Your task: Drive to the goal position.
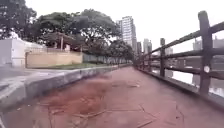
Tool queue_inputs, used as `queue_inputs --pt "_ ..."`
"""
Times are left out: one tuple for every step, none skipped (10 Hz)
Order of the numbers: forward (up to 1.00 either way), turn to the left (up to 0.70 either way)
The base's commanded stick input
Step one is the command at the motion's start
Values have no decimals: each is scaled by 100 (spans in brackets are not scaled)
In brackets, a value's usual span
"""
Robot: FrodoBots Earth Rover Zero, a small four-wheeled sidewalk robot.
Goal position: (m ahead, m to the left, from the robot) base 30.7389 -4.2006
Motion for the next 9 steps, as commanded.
queue_inputs --pt "100 -37" --pt "100 -9" --pt "100 -2" --pt "100 0" --pt "100 0" --pt "100 0" --pt "100 0" --pt "100 0" --pt "100 0"
